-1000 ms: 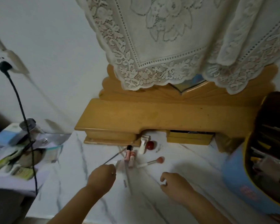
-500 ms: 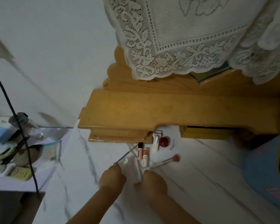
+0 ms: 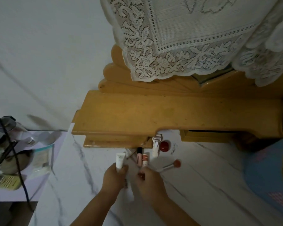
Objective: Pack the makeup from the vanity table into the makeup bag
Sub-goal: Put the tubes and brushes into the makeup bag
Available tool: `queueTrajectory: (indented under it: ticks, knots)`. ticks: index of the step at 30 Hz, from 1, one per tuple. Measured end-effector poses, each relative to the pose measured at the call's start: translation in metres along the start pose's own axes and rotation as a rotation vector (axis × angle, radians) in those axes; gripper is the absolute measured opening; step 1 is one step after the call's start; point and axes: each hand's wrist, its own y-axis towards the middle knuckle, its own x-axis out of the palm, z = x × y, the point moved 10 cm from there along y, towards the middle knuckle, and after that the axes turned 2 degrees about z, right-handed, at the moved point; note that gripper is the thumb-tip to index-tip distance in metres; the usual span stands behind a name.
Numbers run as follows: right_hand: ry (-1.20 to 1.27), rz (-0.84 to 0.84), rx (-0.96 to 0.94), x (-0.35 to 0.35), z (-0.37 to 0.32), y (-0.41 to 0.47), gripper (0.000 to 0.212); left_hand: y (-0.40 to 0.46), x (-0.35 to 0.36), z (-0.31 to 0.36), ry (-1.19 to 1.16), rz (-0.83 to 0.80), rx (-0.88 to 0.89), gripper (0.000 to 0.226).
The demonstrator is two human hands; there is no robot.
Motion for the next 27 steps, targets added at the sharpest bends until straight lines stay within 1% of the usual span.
queueTrajectory:
  ticks: [2, 5, 6, 9, 13, 14, 15, 16, 17, 18, 20, 21, 23, 26, 27]
  knots:
    - [-0.094, 0.115, 0.027, -0.010, -0.001, 0.014, 0.033, 0.002, -0.011, 0.002, -0.062, 0.028, -0.022, 0.014]
    - [-0.342, 0.218, 0.010, -0.018, -0.015, 0.031, 0.038, 0.001, -0.019, 0.000, -0.126, 0.002, -0.063, 0.011]
    - [-0.390, 0.224, 0.013, -0.015, -0.017, 0.038, 0.039, 0.001, -0.021, -0.001, -0.145, 0.000, -0.072, 0.010]
    - [-0.532, 0.165, 0.080, 0.002, -0.017, 0.053, 0.037, -0.001, -0.028, -0.008, -0.171, 0.005, -0.085, 0.008]
    - [-0.563, 0.212, 0.061, 0.001, -0.027, 0.059, 0.031, -0.002, -0.035, -0.009, -0.152, 0.021, -0.067, 0.010]
    - [-0.520, 0.163, 0.066, 0.004, -0.025, 0.057, 0.028, -0.003, -0.037, -0.007, -0.151, 0.026, -0.066, 0.009]
    - [-0.504, 0.124, 0.094, 0.008, -0.019, 0.058, 0.031, -0.003, -0.037, -0.006, -0.150, 0.026, -0.065, 0.008]
    - [-0.458, 0.108, 0.074, 0.008, -0.015, 0.059, 0.034, -0.003, -0.036, -0.003, -0.144, 0.021, -0.061, 0.007]
    - [-0.373, 0.072, 0.090, 0.007, -0.012, 0.057, 0.034, -0.003, -0.036, 0.000, -0.130, 0.017, -0.053, 0.007]
    - [-0.270, 0.074, 0.096, 0.004, -0.009, 0.056, 0.029, -0.004, -0.035, 0.003, -0.113, 0.013, -0.040, 0.007]
    - [-0.023, 0.040, 0.112, -0.006, -0.009, 0.047, 0.010, -0.007, -0.028, 0.013, -0.084, -0.003, -0.012, 0.008]
    - [0.120, 0.010, 0.103, -0.011, -0.013, 0.042, 0.006, -0.010, -0.024, 0.018, -0.074, -0.016, 0.000, 0.009]
    - [0.353, -0.044, 0.063, -0.025, -0.022, 0.026, 0.006, -0.018, -0.011, 0.032, -0.070, -0.055, 0.025, 0.012]
    - [0.482, -0.116, -0.014, -0.053, -0.034, -0.004, 0.010, -0.034, 0.013, 0.058, -0.120, -0.122, 0.069, 0.015]
    - [0.502, -0.129, -0.034, -0.061, -0.032, -0.011, 0.006, -0.040, 0.022, 0.067, -0.142, -0.149, 0.078, 0.016]
